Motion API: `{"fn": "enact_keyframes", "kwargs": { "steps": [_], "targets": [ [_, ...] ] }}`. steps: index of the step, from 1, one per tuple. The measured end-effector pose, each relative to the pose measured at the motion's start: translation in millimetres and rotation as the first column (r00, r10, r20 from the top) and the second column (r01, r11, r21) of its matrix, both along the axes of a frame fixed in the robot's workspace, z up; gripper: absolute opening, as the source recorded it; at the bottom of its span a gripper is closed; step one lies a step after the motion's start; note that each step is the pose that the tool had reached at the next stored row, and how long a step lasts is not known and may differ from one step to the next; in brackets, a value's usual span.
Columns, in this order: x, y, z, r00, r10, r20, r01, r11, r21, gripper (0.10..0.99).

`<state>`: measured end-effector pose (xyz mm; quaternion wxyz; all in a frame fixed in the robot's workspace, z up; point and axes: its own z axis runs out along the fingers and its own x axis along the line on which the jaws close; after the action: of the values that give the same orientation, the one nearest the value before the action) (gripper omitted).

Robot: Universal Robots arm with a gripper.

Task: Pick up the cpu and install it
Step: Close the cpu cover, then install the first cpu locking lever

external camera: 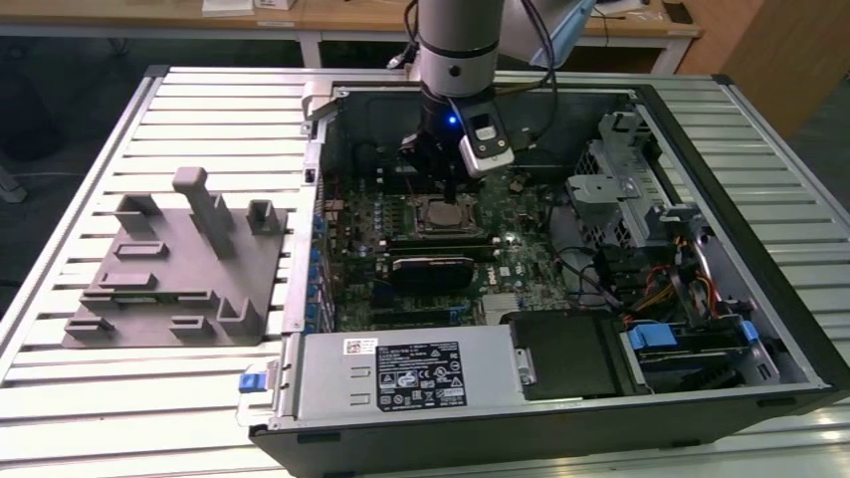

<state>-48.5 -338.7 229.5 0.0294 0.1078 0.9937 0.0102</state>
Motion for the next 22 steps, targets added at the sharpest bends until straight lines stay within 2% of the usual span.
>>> {"fn": "enact_keyframes", "kwargs": {
  "steps": [2, 18, 22],
  "targets": [
    [0.0, 0.0, 3.4, 1.0000, 0.000, 0.0001, 0.000, 1.0000, 0.000, 0.106],
    [0.0, 0.0, 4.4, 1.0000, 0.000, 0.0002, 0.000, 1.0000, 0.000, 0.106],
    [-4.4, 0.0, 4.5, 1.0000, 0.000, 0.0001, 0.000, 1.0000, 0.000, 0.106]
  ]
}}
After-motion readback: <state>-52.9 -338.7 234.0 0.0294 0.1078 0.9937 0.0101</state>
